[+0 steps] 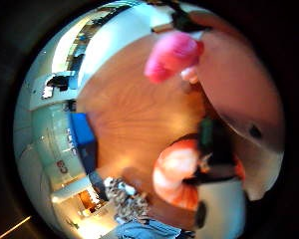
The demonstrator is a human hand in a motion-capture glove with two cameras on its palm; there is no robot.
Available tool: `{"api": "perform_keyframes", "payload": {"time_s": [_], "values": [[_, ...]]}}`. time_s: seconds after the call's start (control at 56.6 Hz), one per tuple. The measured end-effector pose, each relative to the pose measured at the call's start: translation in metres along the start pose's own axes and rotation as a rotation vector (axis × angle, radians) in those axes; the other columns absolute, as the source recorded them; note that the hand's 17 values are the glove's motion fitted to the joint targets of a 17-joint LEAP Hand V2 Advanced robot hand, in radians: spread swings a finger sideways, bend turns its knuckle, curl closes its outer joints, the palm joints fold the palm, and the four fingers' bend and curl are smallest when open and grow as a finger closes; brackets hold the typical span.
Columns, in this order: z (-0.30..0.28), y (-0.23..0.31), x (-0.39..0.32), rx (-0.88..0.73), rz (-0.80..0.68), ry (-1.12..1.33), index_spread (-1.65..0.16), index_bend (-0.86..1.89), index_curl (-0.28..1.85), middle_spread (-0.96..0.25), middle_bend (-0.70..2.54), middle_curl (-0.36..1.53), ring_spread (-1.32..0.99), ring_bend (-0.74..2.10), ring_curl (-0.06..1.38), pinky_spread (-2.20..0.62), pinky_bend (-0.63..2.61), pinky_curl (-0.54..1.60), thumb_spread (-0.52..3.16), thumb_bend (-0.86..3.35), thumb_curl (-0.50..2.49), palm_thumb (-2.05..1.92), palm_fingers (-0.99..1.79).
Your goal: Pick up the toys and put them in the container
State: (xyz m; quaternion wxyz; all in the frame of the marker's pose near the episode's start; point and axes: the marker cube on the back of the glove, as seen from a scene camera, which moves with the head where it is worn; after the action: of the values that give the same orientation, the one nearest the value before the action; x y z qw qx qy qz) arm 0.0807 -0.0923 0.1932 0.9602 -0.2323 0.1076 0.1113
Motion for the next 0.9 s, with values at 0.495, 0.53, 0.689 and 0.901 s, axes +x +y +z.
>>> {"api": "perform_keyframes", "payload": {"time_s": [0.495, 0.53, 0.689, 0.901], "values": [[-0.148, 0.018, -0.143, 0.376, -0.21, -0.145, -0.26, 0.18, 0.35, -0.07, 0.3, 0.31, -0.2, 0.82, 0.37, -0.31, 0.95, 0.39, 1.45, 0.45, 0.58, 0.87, 0.92], [-0.162, 0.023, -0.168, 0.392, -0.247, -0.132, -0.26, 0.19, 0.35, -0.08, 0.3, 0.31, -0.2, 0.82, 0.38, -0.31, 0.95, 0.4, 1.45, 0.45, 0.58, 0.88, 0.92], [-0.209, 0.054, -0.283, 0.428, -0.427, -0.145, -0.25, 0.18, 0.37, -0.08, 0.3, 0.34, -0.21, 0.82, 0.39, -0.32, 0.96, 0.4, 1.45, 0.46, 0.61, 0.88, 0.89], [-0.195, 0.091, -0.429, 0.368, -0.654, -0.078, -0.27, 0.18, 0.38, -0.08, 0.29, 0.38, -0.22, 0.82, 0.4, -0.31, 0.99, 0.41, 1.54, 0.49, 0.61, 0.87, 0.85]]}}
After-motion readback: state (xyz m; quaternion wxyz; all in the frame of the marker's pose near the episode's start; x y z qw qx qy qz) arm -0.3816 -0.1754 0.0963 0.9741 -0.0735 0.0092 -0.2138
